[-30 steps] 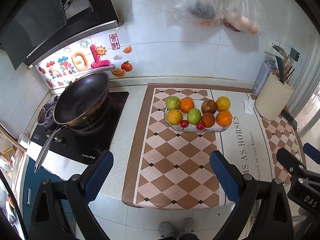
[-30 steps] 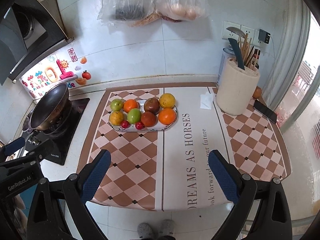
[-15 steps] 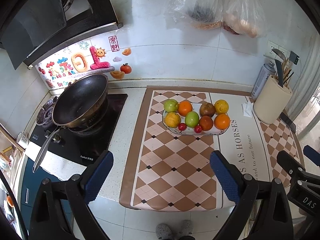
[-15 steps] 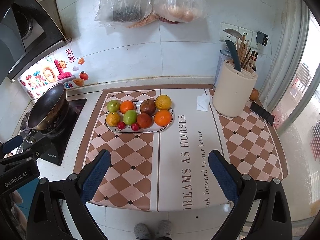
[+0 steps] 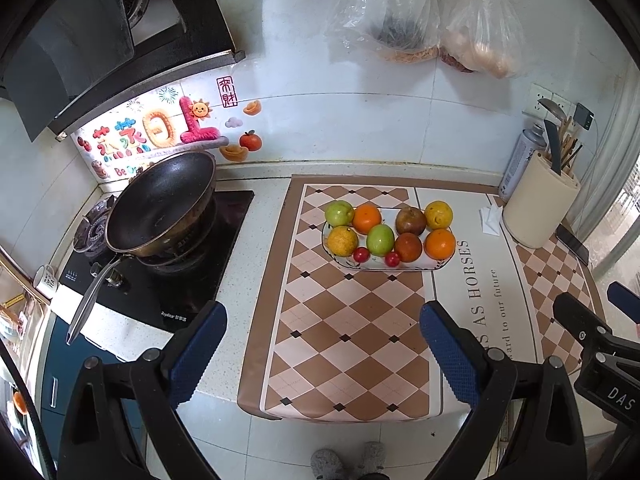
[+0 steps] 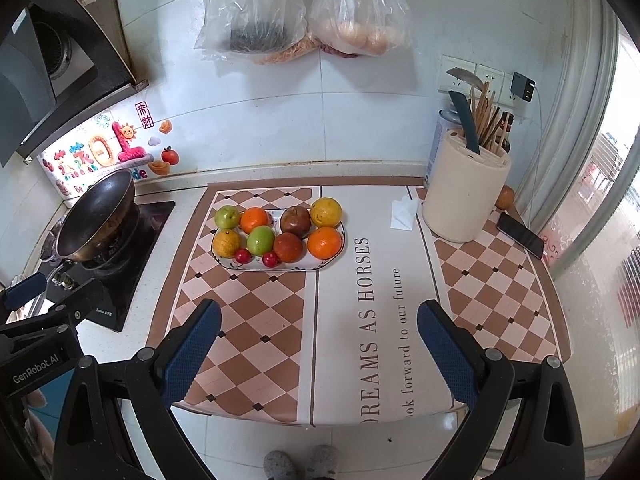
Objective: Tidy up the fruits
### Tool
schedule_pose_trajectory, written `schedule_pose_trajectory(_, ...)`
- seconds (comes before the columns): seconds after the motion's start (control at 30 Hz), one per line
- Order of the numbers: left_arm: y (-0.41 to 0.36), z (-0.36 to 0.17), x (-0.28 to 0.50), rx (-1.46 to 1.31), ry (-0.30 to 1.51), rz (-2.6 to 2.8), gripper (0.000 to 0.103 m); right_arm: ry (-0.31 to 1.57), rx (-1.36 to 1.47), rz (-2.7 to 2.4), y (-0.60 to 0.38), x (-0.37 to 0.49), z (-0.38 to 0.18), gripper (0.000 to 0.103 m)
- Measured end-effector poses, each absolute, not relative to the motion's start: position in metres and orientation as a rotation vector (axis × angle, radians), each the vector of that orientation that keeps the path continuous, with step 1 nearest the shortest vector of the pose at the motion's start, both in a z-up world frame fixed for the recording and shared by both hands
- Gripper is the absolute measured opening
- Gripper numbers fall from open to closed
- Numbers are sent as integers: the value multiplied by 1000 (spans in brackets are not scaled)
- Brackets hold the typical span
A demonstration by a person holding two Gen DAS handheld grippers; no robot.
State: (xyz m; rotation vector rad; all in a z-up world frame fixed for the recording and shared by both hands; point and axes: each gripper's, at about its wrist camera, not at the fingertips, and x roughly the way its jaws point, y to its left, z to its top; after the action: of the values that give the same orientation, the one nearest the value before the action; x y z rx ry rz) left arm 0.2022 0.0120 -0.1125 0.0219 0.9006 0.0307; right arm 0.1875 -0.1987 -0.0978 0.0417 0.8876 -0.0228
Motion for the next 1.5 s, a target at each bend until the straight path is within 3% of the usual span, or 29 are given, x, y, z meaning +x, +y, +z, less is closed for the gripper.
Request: schedule_pose_trajectory(1.5, 5, -104, 188, 7, 890, 27, 99, 884, 37, -11, -194, 182, -91, 101)
